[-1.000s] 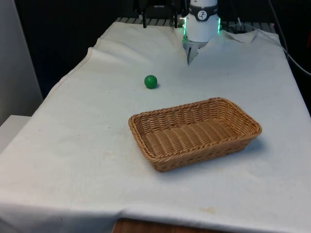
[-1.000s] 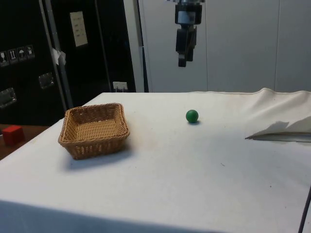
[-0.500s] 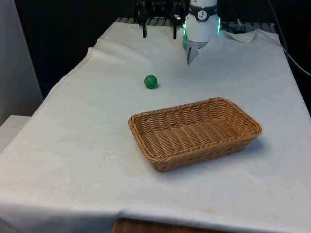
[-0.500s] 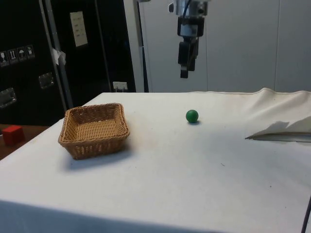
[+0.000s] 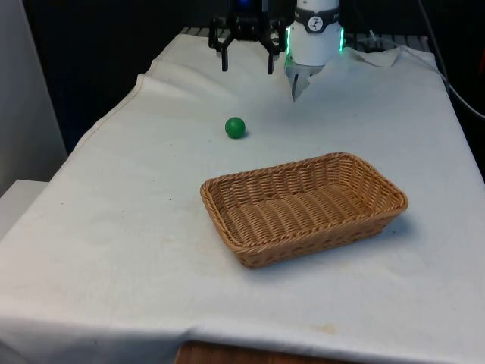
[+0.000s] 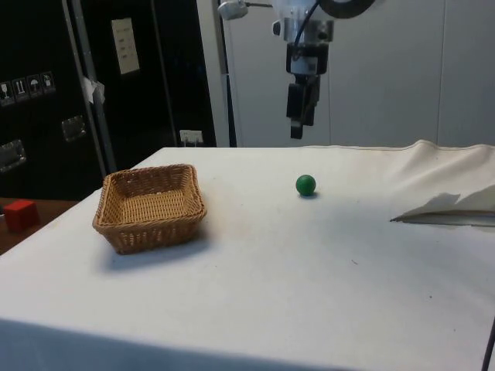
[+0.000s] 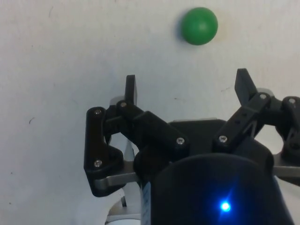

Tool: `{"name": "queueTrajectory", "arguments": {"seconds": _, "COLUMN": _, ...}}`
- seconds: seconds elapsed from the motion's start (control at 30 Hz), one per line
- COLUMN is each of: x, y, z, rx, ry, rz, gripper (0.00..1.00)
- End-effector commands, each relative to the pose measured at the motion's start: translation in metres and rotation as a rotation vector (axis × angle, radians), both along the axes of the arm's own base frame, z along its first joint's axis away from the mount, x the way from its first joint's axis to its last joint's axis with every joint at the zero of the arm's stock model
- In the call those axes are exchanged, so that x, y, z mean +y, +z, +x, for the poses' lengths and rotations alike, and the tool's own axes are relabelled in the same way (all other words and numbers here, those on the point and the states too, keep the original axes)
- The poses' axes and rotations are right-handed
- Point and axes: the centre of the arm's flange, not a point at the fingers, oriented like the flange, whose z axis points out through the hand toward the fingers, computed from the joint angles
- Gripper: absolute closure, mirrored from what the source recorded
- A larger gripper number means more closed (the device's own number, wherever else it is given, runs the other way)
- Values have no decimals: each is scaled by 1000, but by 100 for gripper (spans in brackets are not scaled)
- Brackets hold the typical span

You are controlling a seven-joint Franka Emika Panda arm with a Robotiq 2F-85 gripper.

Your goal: Pick up the ball and place it into the basket.

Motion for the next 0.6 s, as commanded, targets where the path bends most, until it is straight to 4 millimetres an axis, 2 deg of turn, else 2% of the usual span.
{"name": "queueTrajectory", "arguments": {"seconds": 0.0, "x": 2, "y": -1, "z": -2, "rx": -10, "ry": 1, "rz": 14, "gripper": 0}}
{"name": "queueTrajectory", "arguments": {"seconds": 0.57, "x": 4, "y": -31, "z": -2, "rx": -9, "ry": -16, "rz": 20, "gripper": 0}}
